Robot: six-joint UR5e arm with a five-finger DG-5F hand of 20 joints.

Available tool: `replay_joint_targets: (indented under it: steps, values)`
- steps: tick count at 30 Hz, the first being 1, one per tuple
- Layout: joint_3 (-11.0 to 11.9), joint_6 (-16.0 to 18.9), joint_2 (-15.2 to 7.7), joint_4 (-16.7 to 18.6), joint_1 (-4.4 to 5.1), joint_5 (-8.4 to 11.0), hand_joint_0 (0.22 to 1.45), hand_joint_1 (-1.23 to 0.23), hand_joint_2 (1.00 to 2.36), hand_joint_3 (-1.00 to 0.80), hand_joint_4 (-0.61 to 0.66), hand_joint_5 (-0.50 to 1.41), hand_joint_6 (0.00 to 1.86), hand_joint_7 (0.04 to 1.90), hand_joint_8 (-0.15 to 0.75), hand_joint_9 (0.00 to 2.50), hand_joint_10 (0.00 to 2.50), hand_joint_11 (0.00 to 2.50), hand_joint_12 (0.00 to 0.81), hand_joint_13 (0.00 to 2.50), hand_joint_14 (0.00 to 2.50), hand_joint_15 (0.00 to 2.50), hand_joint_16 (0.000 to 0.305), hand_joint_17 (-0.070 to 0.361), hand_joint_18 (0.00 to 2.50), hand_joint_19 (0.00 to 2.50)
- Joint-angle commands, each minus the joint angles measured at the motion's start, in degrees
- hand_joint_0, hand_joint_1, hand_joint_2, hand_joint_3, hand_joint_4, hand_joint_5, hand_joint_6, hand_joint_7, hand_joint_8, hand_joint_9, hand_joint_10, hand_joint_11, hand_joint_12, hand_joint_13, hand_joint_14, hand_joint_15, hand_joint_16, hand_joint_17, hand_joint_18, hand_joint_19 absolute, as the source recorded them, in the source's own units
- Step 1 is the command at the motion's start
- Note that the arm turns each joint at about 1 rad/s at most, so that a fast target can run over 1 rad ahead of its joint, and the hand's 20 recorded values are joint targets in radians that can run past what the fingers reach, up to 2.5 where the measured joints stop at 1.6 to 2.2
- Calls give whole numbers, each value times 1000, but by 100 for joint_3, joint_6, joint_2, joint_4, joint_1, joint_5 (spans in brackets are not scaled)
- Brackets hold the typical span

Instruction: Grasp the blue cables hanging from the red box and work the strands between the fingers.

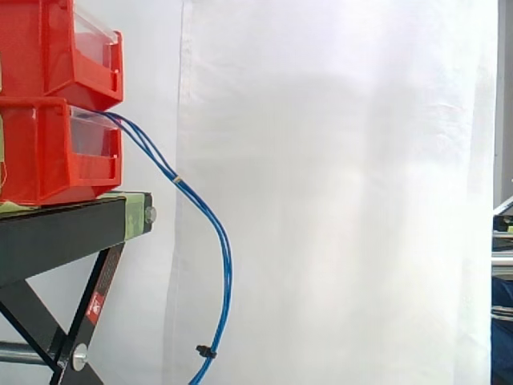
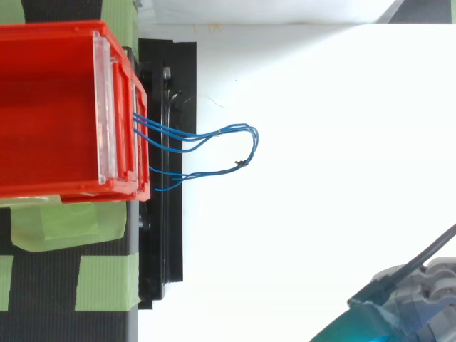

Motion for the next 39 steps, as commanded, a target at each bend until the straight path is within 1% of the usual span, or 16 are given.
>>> replay_joint_targets:
  steps: [1,5,8,27,28,29,30,31,33,35,39]
  values:
    - [0,4,2,-7,0,0,745,-396,1000,-1000,184,-357,7,706,341,113,5,290,400,0,5,250,75,168,0,260]
    - [0,4,2,-7,0,-9,745,-397,1000,-1000,184,-357,6,706,341,113,7,291,400,0,5,250,75,168,0,260]
    - [0,4,2,-7,-26,-9,746,-397,1000,-1000,183,-357,6,706,341,113,5,291,399,0,5,247,75,168,0,260]
    - [-9,-23,-6,-7,-44,-17,745,-397,1000,-1000,184,-357,7,708,341,113,5,286,399,0,5,249,75,168,0,260]
    - [-26,-23,-6,-15,-35,-17,746,-397,1000,-1000,183,-357,6,704,341,114,7,290,399,0,5,246,75,168,0,264]
    - [-123,4,-6,2,-44,-17,745,-398,1000,-1000,183,-356,6,707,341,114,5,292,399,0,5,242,75,168,0,260]
    - [-158,12,-6,2,-44,-26,746,-398,1000,-1000,183,-356,6,706,341,114,5,292,398,0,5,243,75,168,0,265]
    - [-264,12,-6,20,-44,-26,746,-398,1000,-1000,183,-356,6,706,341,114,5,292,398,0,5,243,75,168,0,260]
    - [-369,56,-6,134,-44,-26,746,-398,1000,-1000,184,-356,6,704,341,114,5,290,399,0,5,243,75,168,0,259]
    - [-378,92,-6,204,-44,-35,746,-398,1000,-1000,183,-357,6,705,341,113,7,290,400,0,5,247,74,167,0,256]
    - [-378,92,-6,231,-44,18,745,-397,1000,-1000,184,-357,6,708,341,113,5,294,399,0,6,245,74,167,0,264]
